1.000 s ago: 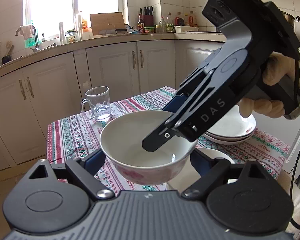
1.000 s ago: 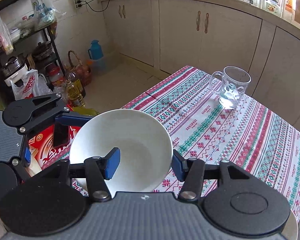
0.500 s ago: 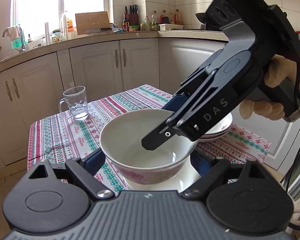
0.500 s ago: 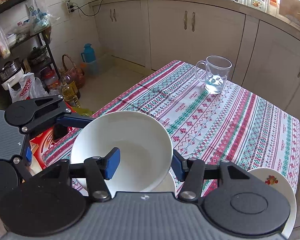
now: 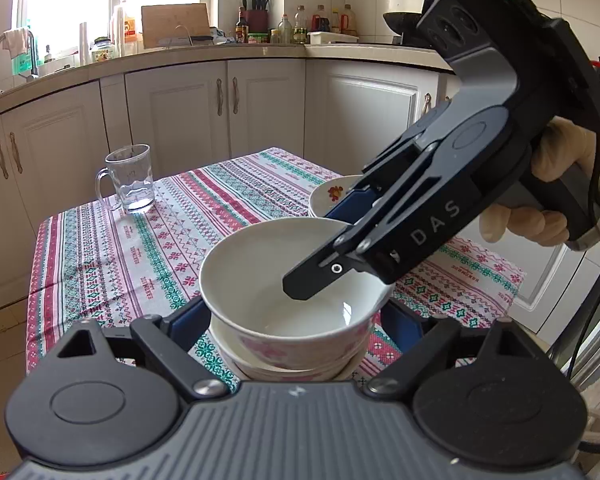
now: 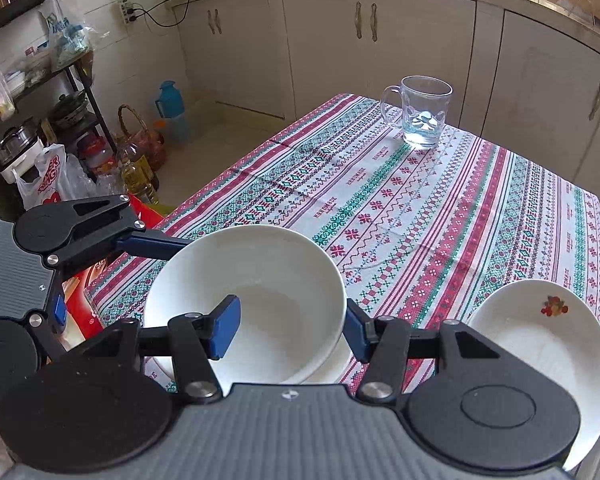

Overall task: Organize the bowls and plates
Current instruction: 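Lower the held bowl into the placed bowl with the right tool, then open the right tool and pull it back from the bowl stack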

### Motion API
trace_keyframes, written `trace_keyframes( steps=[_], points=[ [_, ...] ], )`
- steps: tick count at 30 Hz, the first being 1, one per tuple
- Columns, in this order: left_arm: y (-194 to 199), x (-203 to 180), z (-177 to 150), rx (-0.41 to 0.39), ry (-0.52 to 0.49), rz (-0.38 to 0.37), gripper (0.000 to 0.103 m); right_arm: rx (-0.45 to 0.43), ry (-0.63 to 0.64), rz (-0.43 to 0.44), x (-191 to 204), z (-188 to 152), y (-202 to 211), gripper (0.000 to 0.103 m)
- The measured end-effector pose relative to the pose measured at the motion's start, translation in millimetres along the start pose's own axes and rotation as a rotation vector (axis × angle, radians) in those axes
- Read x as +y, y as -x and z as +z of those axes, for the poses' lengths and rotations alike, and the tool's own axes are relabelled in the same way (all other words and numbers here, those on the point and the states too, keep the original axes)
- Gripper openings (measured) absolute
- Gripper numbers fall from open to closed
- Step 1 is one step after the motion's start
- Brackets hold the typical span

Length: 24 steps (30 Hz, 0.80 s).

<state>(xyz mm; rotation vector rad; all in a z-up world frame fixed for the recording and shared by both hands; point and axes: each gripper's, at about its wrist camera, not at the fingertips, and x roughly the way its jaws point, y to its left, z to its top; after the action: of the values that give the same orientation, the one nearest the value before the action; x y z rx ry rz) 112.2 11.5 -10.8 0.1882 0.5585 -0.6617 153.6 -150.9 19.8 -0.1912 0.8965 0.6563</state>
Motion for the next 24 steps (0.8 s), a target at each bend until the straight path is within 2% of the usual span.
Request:
trace_keyframes(
  steps=[24],
  points=[
    [-16, 8, -4, 0.048, 0.029, -0.013, 0.092, 0.011, 0.014, -0.017, -3, -3, -16, 0.062]
  ],
)
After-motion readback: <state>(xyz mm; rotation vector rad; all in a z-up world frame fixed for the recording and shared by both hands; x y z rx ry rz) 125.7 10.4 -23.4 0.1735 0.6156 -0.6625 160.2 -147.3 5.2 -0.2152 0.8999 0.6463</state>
